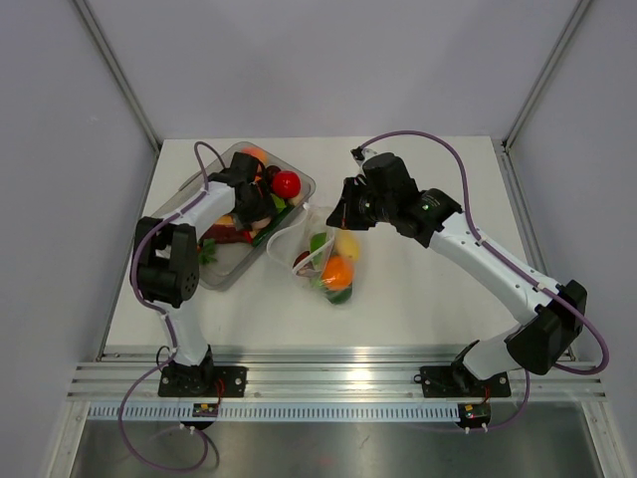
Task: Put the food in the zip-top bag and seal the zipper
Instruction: Pick up the fake fruit from the bin, then place the fake fruit in the zipper food storage bag.
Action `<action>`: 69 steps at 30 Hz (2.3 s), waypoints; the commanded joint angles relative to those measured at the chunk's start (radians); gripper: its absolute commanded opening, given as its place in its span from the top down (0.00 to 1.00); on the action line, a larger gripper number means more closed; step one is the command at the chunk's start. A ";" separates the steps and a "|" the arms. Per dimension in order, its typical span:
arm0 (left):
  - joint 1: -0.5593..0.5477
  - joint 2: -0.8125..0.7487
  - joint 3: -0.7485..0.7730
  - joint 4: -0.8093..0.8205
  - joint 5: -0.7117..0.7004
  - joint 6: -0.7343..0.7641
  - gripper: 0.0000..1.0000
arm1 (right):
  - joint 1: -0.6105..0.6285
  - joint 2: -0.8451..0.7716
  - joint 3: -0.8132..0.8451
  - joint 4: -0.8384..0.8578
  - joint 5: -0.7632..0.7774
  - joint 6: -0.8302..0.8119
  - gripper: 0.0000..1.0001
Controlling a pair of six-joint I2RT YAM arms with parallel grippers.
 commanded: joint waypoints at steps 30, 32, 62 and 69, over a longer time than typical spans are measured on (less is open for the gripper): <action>-0.037 -0.336 -0.075 0.099 -0.111 0.045 0.59 | 0.009 -0.004 0.029 0.023 -0.012 -0.003 1.00; -0.039 -0.377 -0.066 0.077 -0.062 0.070 0.60 | 0.009 0.001 0.028 0.026 -0.012 -0.003 1.00; -0.431 -0.605 -0.130 0.042 0.115 0.066 0.10 | 0.012 0.010 0.032 0.047 -0.019 0.002 1.00; -0.436 -0.615 -0.083 -0.005 0.078 0.087 0.04 | 0.012 0.003 0.026 0.046 -0.015 -0.001 1.00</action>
